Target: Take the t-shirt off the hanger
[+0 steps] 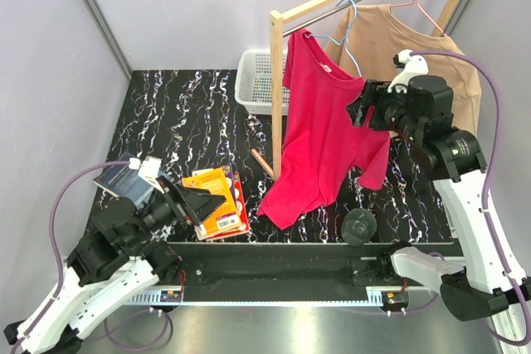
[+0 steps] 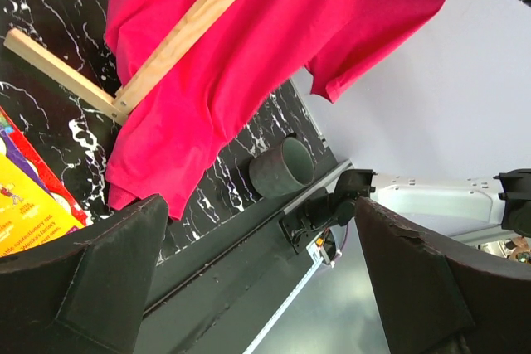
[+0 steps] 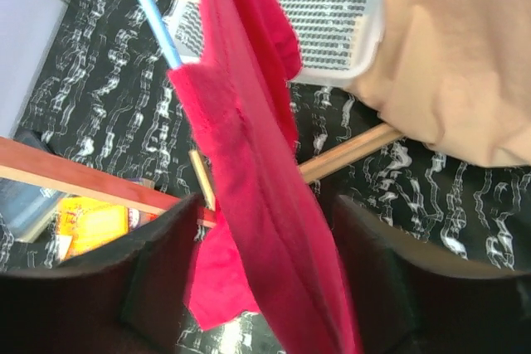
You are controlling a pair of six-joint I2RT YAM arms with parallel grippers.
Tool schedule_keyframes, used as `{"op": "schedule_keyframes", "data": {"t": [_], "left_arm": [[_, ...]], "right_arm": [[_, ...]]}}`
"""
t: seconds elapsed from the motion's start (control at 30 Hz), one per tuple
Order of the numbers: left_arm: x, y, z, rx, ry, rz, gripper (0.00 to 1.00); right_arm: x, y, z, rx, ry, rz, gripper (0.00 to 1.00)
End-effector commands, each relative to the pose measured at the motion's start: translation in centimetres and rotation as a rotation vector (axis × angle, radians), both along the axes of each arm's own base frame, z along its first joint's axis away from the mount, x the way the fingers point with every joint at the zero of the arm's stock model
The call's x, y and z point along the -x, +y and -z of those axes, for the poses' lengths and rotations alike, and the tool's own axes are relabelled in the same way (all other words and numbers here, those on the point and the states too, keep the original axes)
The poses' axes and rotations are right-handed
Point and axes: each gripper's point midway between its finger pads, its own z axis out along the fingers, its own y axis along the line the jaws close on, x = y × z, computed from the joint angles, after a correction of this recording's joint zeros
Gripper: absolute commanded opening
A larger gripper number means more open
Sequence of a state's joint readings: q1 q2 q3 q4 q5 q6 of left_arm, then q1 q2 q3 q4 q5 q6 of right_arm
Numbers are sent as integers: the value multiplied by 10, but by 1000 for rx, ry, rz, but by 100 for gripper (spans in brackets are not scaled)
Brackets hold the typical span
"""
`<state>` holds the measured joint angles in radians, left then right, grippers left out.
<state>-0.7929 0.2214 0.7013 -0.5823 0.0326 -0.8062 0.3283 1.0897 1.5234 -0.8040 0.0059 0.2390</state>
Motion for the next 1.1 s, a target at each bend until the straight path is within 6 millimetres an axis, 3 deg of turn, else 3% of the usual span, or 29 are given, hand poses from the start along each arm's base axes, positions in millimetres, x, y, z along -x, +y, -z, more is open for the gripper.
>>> {"op": "schedule_keyframes", "data": {"t": [0.0,0.33,0.57,0.63,0.83,1.07], "left_arm": [[7,-6,-20,38,-12,51,99],[6,-9,-13,47,23,49,99],[6,-12,-15,73,29,60,99],[7,-14,-14,74,33,67,99],[7,-20,-12,78,47,92,99],[14,-22,-23,110,38,126,99]], "right_arm": [[-7,15,-27,-57,-119,-62,63],[-13,27,-17,-204,-104,-41,26],[-8,46,-31,-406,-126,-86,1],[-3,50,-33,-464,-123,-102,0],[11,65,-66,-615,-170,-196,0],[22,81,-100,-804,-183,-300,0]]}}
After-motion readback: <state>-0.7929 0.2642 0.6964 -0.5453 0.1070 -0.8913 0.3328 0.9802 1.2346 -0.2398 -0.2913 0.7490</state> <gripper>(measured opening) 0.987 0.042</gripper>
